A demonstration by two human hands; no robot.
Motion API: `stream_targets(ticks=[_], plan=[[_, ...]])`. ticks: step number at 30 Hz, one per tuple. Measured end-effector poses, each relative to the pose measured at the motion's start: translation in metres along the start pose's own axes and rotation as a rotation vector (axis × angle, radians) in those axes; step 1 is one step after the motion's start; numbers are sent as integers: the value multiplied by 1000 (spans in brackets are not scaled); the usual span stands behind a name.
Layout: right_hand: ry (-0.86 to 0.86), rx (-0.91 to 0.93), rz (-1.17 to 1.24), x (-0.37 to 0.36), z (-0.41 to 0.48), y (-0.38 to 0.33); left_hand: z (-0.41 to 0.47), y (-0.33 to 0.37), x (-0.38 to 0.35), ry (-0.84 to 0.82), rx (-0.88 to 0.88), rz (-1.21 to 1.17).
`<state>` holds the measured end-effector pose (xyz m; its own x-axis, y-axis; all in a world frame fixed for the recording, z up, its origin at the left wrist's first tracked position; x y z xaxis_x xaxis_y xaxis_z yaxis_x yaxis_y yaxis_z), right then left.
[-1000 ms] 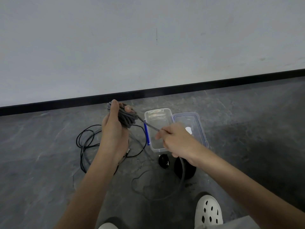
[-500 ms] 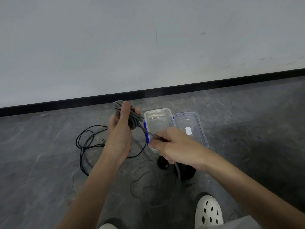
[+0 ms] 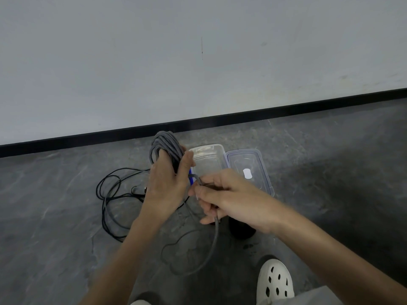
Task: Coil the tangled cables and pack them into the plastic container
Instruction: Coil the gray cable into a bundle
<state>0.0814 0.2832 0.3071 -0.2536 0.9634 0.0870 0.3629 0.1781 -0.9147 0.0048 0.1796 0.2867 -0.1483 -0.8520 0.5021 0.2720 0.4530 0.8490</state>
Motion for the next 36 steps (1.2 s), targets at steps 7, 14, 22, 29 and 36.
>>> stream_targets(ticks=[7,14,22,29,36], plan=[[237,129,-422,20,4,0,0,-12,-12,-212,110,240],[344,380,-893,28,3,-12,-8,-1,-22,-428,143,0],[422,639,-978,47,5,-35,-21,9,-29,-705,88,-138],[312,617,-604,66,24,-21,-28,22,-33,-833,80,-299],[362,578,-390,84,34,-5,-35,35,-29,-914,-25,-391]])
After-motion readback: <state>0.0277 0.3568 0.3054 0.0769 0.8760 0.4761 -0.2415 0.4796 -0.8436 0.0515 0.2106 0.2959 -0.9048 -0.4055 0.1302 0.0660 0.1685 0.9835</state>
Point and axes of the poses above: each hand's wrist, its own z-axis towards the middle knuckle, its own x-axis out of the back of the hand, y = z × x, the point moved 6 cm from there along z, towards the middle knuckle
